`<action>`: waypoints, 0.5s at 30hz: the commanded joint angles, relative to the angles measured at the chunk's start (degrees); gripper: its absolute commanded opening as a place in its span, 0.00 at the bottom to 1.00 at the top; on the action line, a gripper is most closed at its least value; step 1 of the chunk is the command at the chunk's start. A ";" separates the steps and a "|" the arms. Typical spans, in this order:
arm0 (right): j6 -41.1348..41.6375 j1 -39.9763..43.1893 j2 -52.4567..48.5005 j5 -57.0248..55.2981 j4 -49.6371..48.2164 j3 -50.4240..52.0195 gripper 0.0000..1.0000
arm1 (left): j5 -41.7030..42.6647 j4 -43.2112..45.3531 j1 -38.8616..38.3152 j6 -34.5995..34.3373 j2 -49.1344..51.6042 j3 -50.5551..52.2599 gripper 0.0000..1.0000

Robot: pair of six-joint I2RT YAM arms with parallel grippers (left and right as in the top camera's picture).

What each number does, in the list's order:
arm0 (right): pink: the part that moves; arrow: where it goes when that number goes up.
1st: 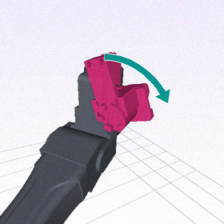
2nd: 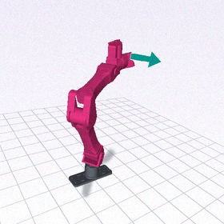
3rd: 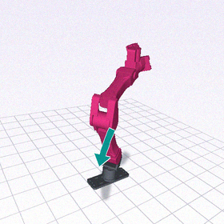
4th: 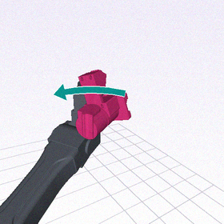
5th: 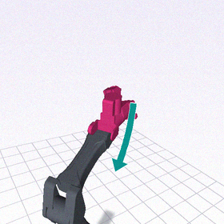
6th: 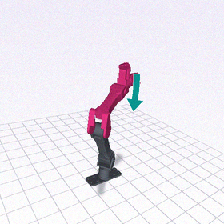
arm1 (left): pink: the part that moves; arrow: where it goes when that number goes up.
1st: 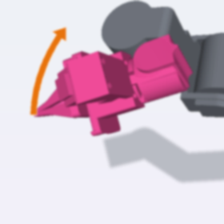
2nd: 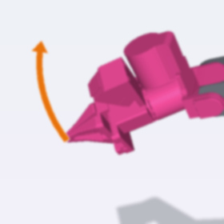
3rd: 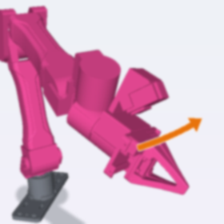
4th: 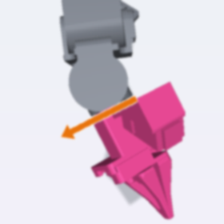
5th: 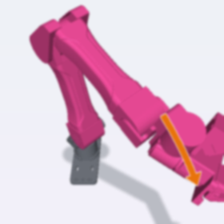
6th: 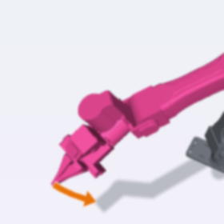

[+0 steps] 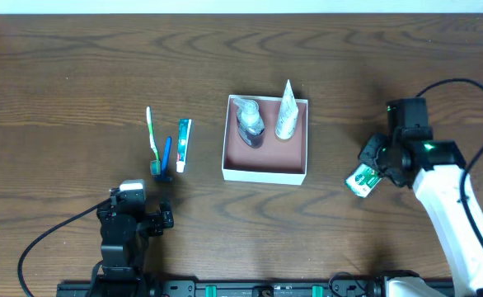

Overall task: Pack container
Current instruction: 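Move right gripper down to the green Dettol soap and grasp it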

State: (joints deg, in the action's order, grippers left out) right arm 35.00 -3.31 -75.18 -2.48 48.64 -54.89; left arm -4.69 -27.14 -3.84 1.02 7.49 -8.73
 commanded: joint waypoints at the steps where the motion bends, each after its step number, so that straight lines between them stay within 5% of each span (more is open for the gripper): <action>1: -1.42 -0.39 -0.74 -1.75 0.70 0.00 0.32 | -0.24 -0.17 0.28 -0.92 -0.35 0.98 0.98; 4: -1.20 -0.39 -2.32 -1.22 1.33 0.37 0.38 | -0.24 -0.17 0.28 -0.92 -0.35 0.98 0.98; 10: -1.20 -0.39 -8.72 -0.85 0.31 2.29 0.86 | -0.24 -0.17 0.28 -0.92 -0.35 0.98 0.98; 15: -1.22 -0.39 -16.76 0.50 -3.91 3.06 0.87 | -0.22 -0.17 0.28 -0.92 -0.35 0.98 0.98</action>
State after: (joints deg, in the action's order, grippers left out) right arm 33.87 -3.31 -88.53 -2.72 45.69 -52.60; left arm -4.69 -27.14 -3.84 1.02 7.49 -8.73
